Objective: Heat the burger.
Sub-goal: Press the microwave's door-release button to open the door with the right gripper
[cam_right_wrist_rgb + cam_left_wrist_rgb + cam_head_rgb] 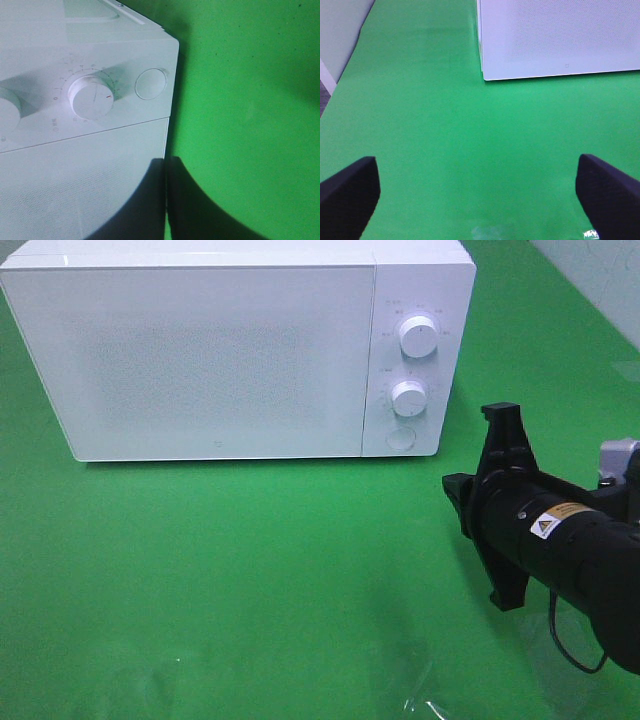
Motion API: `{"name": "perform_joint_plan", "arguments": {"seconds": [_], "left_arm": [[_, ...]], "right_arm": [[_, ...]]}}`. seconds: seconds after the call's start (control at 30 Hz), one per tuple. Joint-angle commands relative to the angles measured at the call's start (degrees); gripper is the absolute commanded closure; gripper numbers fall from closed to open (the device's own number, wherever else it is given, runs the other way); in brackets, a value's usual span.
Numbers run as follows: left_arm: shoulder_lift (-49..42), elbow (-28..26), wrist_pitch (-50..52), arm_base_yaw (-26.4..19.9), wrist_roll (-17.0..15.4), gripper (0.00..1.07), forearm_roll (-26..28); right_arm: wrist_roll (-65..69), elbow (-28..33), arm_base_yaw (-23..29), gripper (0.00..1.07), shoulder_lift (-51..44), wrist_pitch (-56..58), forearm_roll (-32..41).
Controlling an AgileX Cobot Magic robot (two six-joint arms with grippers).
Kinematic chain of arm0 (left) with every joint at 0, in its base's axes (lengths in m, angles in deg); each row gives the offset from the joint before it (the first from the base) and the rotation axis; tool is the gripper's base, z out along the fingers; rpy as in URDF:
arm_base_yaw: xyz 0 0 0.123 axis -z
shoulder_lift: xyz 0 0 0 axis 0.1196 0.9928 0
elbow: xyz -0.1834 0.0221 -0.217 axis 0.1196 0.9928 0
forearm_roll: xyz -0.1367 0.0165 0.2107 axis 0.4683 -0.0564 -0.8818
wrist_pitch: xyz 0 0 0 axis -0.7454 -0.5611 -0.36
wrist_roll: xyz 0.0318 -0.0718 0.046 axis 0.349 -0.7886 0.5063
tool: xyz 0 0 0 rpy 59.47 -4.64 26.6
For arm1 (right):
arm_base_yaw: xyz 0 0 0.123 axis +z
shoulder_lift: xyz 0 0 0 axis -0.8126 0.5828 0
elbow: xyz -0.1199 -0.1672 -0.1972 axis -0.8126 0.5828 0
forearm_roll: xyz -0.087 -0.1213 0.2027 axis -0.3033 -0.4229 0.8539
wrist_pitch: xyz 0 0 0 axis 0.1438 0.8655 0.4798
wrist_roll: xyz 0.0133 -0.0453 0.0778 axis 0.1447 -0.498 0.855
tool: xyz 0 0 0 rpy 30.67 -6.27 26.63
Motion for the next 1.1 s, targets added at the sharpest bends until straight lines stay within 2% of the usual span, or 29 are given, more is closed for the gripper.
{"name": "perform_joint_plan", "arguments": {"seconds": [0.03,0.5,0.77,1.1], "left_arm": [[-1.1,0.2,0.7,-0.2,-0.3,0.07,0.1],[-1.1,0.2,0.7,-0.2,-0.3,0.07,0.1],[-1.1,0.2,0.7,-0.2,-0.3,0.07,0.1],[-1.1,0.2,0.7,-0.2,-0.3,0.07,0.1]], "right_arm": [[1.7,-2.3,0.1,1.07,3.0,0.4,-0.6],[2.5,-8.3,-0.1,1.07,9.7,0.3,-0.3],[2.4,-11.4,-4.4,1.07,11.1,0.4,-2.0],[2.8,-14.5,-5.2,1.07,14.1,1.0,-2.5]]}}
